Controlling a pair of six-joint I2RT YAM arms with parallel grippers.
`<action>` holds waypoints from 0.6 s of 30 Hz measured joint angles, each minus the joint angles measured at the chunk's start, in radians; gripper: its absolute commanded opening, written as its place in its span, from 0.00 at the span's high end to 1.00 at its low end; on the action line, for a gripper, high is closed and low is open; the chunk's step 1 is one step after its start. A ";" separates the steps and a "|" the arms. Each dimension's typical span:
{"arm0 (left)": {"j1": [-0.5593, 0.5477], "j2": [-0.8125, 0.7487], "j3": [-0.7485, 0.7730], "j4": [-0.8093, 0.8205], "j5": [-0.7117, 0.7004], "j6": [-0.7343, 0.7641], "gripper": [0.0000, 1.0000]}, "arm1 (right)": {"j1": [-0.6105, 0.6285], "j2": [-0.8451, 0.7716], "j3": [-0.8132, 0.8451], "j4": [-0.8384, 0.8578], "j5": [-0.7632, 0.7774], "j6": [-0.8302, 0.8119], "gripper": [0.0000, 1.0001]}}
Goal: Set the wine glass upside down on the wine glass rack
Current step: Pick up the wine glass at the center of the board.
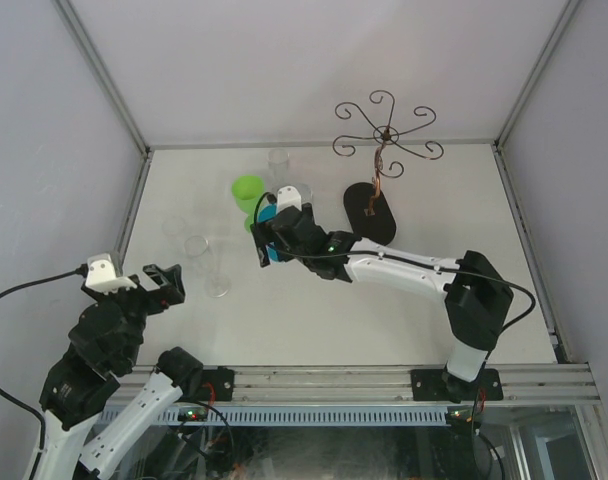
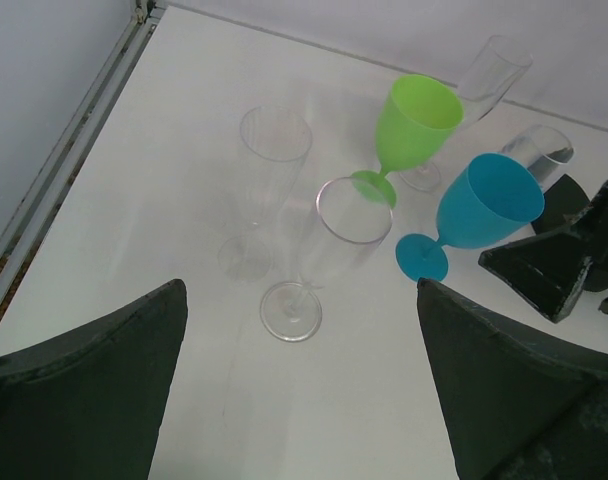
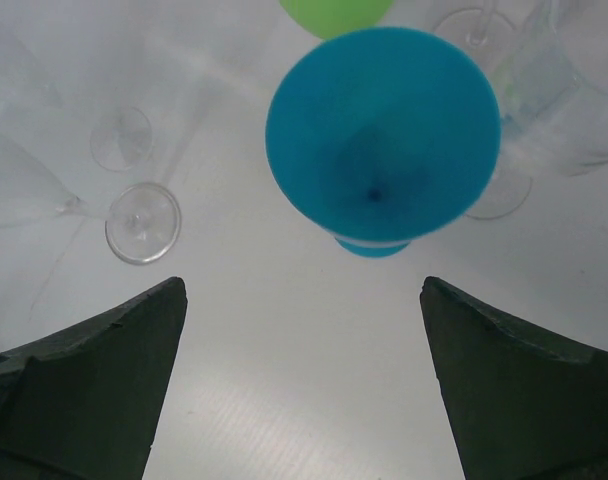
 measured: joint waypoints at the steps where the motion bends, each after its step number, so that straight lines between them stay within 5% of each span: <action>1: 0.000 -0.001 0.000 0.000 0.000 0.000 0.00 | -0.001 0.014 0.014 -0.001 0.000 -0.005 0.00; 18: 0.000 -0.020 0.000 0.003 -0.013 0.000 0.00 | -0.071 0.202 0.196 -0.036 0.012 -0.049 0.00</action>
